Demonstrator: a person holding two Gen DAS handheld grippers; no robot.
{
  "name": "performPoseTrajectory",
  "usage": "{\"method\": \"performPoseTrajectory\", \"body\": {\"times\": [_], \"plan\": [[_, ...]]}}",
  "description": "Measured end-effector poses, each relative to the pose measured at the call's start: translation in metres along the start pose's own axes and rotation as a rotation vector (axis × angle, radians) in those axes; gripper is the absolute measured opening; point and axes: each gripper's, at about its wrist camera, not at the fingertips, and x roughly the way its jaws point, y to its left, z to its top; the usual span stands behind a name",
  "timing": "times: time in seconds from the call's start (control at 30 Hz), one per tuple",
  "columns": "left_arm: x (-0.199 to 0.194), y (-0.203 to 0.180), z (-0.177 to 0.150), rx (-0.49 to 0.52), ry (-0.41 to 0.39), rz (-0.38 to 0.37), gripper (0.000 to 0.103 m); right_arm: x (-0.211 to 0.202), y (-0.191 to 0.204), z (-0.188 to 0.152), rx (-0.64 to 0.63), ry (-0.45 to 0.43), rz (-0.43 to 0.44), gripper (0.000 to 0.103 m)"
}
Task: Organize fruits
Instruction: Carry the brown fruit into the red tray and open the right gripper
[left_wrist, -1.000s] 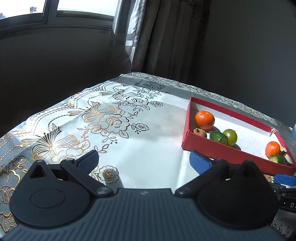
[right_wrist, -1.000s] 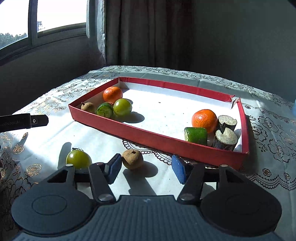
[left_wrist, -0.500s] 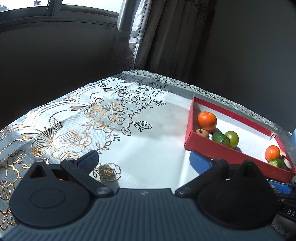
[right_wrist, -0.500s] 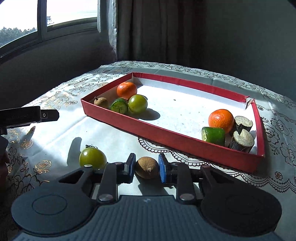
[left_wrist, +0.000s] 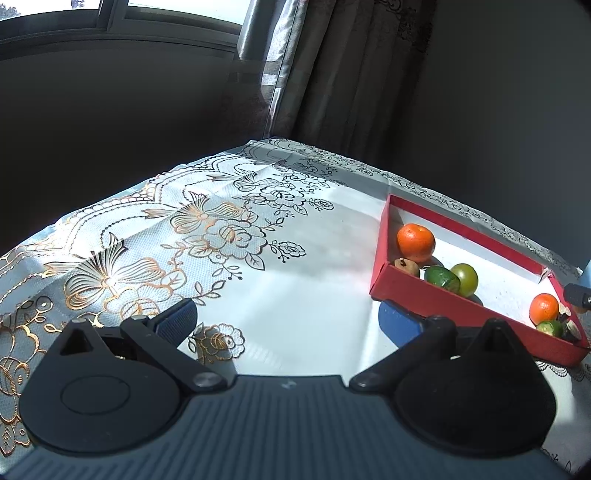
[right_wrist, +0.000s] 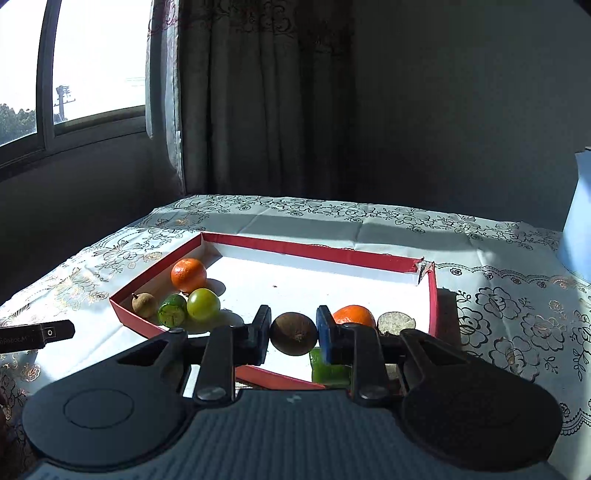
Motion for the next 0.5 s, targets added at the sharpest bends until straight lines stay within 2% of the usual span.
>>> {"method": "performPoseTrajectory", "body": {"times": [0.3,0.5], "plan": [[0.001,0.001,0.0,-0.006,0.007,-0.006,0.103,0.049,0.003,-0.008,-0.042,0.077,-0.039,0.026],[0.001,0.0,0.0,-0.007,0.009,-0.006,0.103,0.043,0.0,-0.01,-0.02,0.066,-0.031,0.027]]}}
